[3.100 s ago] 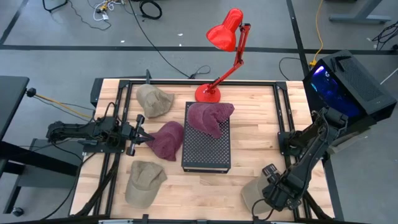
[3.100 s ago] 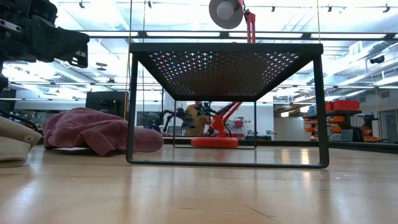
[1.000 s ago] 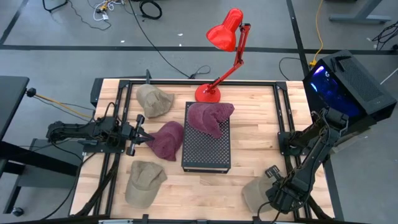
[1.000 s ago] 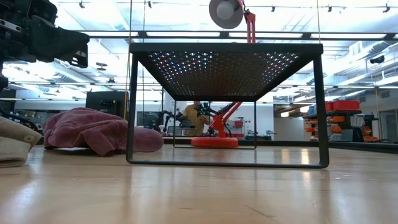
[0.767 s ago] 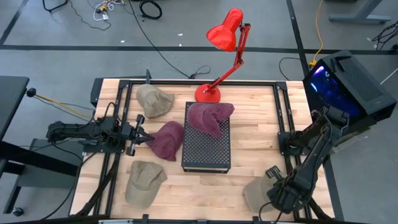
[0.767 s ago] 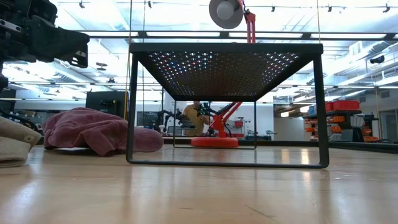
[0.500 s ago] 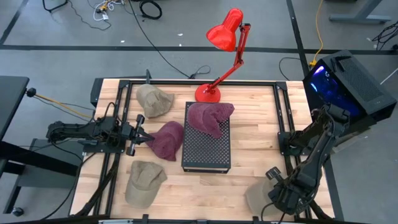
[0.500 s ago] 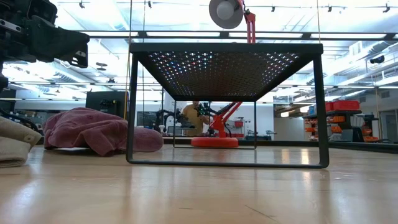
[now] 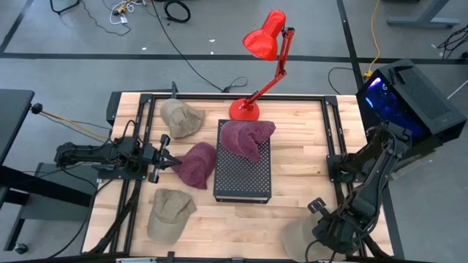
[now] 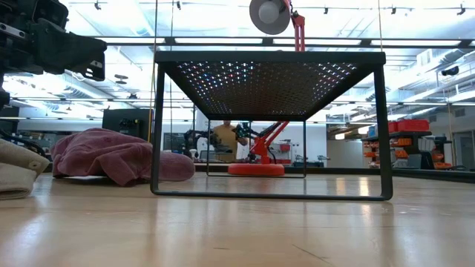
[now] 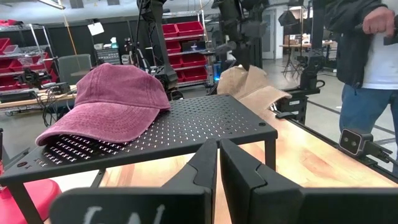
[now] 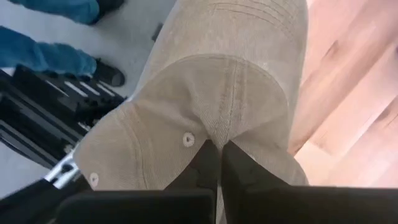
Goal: Pick & Place hat
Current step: Put the bottom right brown cap on the shelf
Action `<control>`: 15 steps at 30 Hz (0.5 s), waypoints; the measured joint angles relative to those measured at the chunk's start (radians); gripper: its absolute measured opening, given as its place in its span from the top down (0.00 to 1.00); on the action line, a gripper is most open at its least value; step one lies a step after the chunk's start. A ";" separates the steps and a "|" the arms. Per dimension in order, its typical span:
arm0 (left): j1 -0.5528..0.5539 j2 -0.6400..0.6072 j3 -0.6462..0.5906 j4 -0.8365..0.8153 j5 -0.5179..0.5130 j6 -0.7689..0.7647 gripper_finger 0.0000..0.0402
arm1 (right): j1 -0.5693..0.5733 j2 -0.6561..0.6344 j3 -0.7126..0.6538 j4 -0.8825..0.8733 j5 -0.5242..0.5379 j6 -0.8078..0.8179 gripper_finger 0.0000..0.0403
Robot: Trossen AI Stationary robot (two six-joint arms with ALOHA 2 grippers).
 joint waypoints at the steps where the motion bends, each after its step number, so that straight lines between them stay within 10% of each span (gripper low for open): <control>1: 0.000 0.000 0.000 0.000 0.000 0.000 0.94 | -0.003 0.000 0.012 0.001 0.004 -0.004 1.00; 15: 0.000 0.000 0.000 0.000 0.000 0.000 0.94 | -0.097 0.000 0.179 0.024 0.020 -0.014 1.00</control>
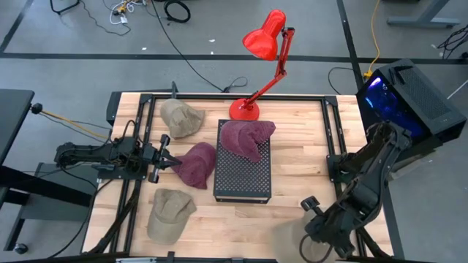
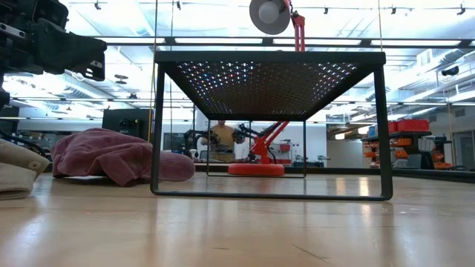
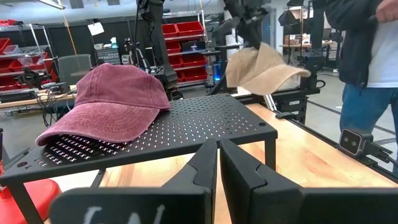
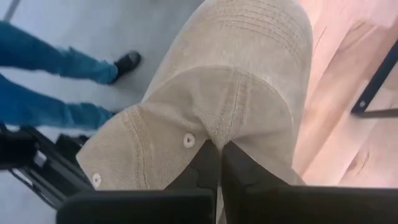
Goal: Pick & Place hat
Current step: Put the bottom right brown cap on the shelf
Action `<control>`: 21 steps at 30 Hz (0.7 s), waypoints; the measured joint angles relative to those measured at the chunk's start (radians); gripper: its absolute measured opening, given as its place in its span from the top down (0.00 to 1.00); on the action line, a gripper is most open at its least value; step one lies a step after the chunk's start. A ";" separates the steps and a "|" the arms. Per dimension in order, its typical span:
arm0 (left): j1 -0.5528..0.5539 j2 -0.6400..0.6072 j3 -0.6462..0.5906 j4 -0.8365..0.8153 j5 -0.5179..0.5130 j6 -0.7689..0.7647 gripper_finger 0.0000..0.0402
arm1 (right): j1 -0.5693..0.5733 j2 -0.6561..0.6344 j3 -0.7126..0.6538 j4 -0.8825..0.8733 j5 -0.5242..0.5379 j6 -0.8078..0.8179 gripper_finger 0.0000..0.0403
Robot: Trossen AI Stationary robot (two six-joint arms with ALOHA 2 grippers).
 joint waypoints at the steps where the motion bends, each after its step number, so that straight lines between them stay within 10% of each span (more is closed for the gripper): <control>1: 0.000 0.000 0.000 0.000 0.000 0.000 0.94 | -0.009 0.000 0.012 0.000 0.000 0.000 1.00; 21: 0.000 0.000 0.000 0.000 0.000 0.000 0.94 | -0.205 0.021 0.067 0.050 0.000 0.003 1.00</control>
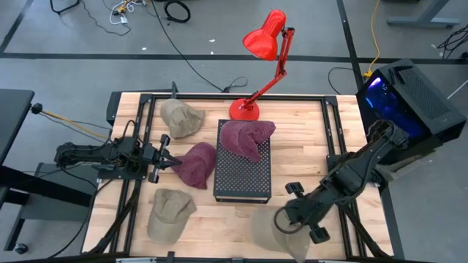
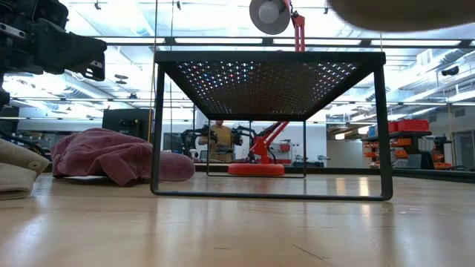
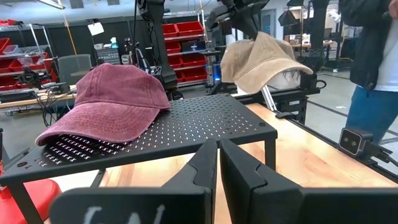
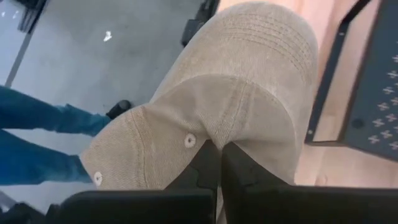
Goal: Pick & Place hat
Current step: Put the bottom right brown cap on the shelf
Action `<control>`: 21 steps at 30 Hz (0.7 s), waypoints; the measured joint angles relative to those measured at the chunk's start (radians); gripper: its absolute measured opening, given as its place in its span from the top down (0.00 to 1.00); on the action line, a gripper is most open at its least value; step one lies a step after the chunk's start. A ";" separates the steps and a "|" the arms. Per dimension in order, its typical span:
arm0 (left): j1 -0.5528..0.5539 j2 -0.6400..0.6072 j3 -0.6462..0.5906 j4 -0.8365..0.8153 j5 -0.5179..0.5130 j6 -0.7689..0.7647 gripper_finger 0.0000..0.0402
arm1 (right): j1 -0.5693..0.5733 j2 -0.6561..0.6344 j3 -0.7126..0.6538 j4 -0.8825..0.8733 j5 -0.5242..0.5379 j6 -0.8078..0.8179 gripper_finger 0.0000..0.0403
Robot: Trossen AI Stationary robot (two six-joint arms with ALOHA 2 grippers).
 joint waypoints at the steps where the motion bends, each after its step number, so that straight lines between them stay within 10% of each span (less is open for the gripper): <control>1: 0.000 0.000 0.000 0.000 0.000 0.000 0.94 | -0.012 0.005 0.000 0.001 0.000 0.000 1.00; 21: 0.000 0.000 0.000 0.000 0.000 0.000 0.94 | -0.198 0.043 0.000 0.124 0.099 -0.131 1.00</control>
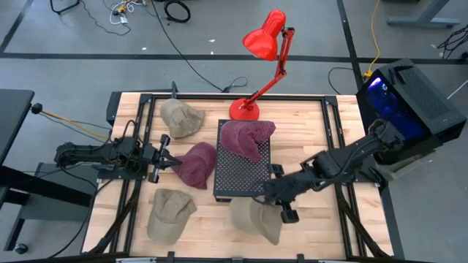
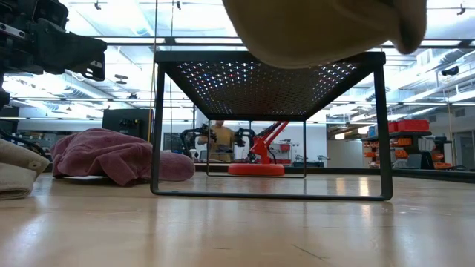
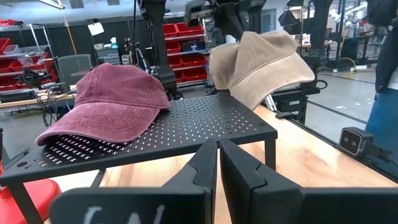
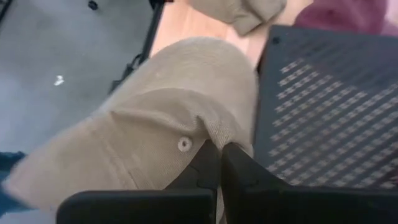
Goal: Pick & Place hat
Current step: Put the bottom right brown cap on the shelf
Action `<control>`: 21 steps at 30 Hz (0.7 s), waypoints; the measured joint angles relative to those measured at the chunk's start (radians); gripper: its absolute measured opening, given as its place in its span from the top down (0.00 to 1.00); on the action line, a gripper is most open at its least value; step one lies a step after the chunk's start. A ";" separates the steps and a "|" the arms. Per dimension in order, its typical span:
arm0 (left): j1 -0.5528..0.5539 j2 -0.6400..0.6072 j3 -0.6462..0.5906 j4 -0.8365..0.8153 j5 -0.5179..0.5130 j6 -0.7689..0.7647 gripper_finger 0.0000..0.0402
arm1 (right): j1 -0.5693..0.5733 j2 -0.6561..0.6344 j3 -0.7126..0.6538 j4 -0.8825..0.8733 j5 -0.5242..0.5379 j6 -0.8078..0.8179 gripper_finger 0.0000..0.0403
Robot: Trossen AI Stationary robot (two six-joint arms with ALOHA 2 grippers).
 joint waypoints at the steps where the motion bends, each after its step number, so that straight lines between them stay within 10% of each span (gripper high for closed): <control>1: 0.000 0.000 0.000 0.000 0.000 0.000 0.94 | -0.010 0.000 0.000 0.000 0.002 -0.021 1.00; 21: 0.000 0.000 0.000 0.000 0.000 0.000 0.94 | -0.068 -0.066 0.000 0.089 0.036 -0.290 1.00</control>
